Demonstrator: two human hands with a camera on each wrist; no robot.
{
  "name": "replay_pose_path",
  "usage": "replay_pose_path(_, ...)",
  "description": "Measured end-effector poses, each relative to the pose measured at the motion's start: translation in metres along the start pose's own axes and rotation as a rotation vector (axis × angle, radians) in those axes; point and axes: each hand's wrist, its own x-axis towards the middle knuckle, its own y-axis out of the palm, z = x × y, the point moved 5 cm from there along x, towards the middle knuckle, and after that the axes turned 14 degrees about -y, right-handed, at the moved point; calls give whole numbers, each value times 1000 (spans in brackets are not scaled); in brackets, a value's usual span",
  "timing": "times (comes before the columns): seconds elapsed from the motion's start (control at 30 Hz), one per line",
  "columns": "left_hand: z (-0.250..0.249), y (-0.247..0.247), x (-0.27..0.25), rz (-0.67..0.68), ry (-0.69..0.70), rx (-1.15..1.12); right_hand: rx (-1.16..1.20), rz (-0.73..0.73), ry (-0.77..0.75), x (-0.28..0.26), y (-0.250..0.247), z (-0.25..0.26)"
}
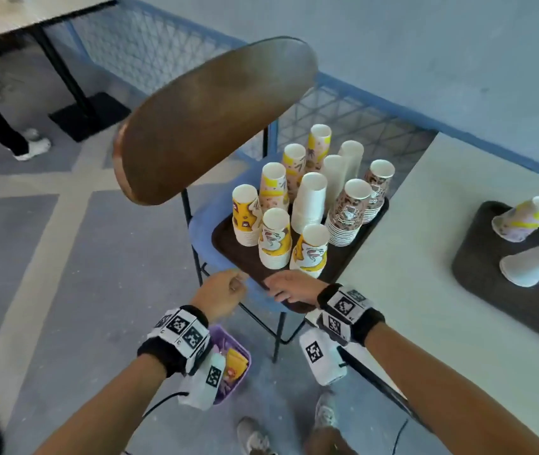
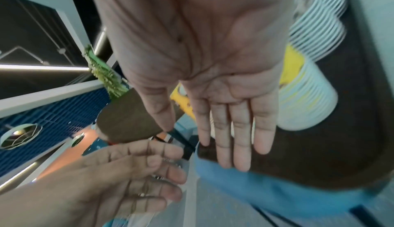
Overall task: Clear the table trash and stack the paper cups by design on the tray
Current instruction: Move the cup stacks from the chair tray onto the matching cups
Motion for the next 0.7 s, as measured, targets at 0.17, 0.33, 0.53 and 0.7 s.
replay_pose_path(0.17, -45, 33, -2, 33, -13, -113, 39, -227, 50, -40, -79, -22)
replay_pose_path(0.33, -69, 68, 4, -8, -144, -280, -113, -562, -12, -56, -159, -46)
replay_pose_path(0.53, -93, 96, 14, -141, -217, -416, -127, -671, -96, -44, -198, -44)
replay_pose_path(0.7, -99, 116, 30, -240, -258, -511, -152, -612, -149, -19, -206, -45)
